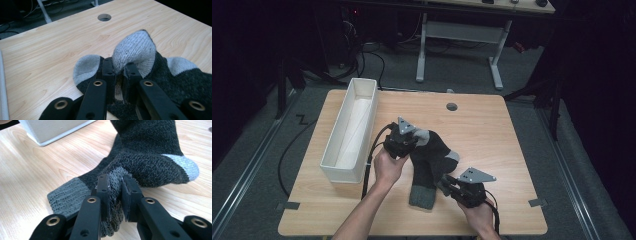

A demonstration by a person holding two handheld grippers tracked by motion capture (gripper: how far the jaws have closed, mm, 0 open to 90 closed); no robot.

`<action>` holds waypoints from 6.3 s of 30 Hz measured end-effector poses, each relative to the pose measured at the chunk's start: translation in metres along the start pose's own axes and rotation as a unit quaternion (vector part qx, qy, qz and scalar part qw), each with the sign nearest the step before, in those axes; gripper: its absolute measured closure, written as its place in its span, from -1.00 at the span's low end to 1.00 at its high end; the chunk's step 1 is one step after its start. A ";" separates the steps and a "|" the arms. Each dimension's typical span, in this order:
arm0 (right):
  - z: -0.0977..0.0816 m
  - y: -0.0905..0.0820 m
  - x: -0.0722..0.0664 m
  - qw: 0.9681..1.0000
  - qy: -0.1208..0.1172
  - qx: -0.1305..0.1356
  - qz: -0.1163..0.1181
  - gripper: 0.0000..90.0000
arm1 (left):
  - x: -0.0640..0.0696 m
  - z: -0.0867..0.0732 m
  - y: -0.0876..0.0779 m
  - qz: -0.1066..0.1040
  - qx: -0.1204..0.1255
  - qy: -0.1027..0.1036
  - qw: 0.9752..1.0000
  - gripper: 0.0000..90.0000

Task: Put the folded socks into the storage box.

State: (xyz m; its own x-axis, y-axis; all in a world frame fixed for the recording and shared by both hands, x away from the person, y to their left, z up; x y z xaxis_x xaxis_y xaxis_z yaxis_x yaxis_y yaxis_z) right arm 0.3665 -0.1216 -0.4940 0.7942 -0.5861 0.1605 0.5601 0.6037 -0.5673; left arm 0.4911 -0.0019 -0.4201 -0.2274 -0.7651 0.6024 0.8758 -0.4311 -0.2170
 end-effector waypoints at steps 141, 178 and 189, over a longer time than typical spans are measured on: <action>0.035 0.039 -0.003 0.997 -0.055 -0.029 0.051 0.88 | -0.076 -0.116 -0.051 0.038 -0.040 -0.006 0.998 -0.25; -0.001 0.055 -0.006 0.998 -0.005 -0.042 0.045 0.45 | -0.066 -0.106 -0.062 0.030 -0.042 -0.033 0.998 -0.29; 0.007 0.046 -0.004 0.999 0.018 -0.012 0.042 0.38 | -0.076 -0.118 -0.061 0.048 -0.052 -0.013 0.997 -0.29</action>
State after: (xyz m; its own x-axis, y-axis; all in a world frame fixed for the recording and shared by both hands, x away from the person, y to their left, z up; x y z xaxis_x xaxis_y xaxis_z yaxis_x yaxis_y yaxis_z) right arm 0.3912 -0.0877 -0.5147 0.8285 -0.5539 0.0822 0.4859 0.6380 -0.5974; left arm 0.4049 0.0260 -0.5433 -0.1325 -0.7935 0.5940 0.8442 -0.4044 -0.3518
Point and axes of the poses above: each handheld gripper's, and its own axes: y roughly forward along the jaws, z roughly out of its top, x roughly to its right, the point moved 8 cm from there along y, roughly forward along the jaws, and after that the axes turned 14 degrees about -y, right-handed, at the moved point
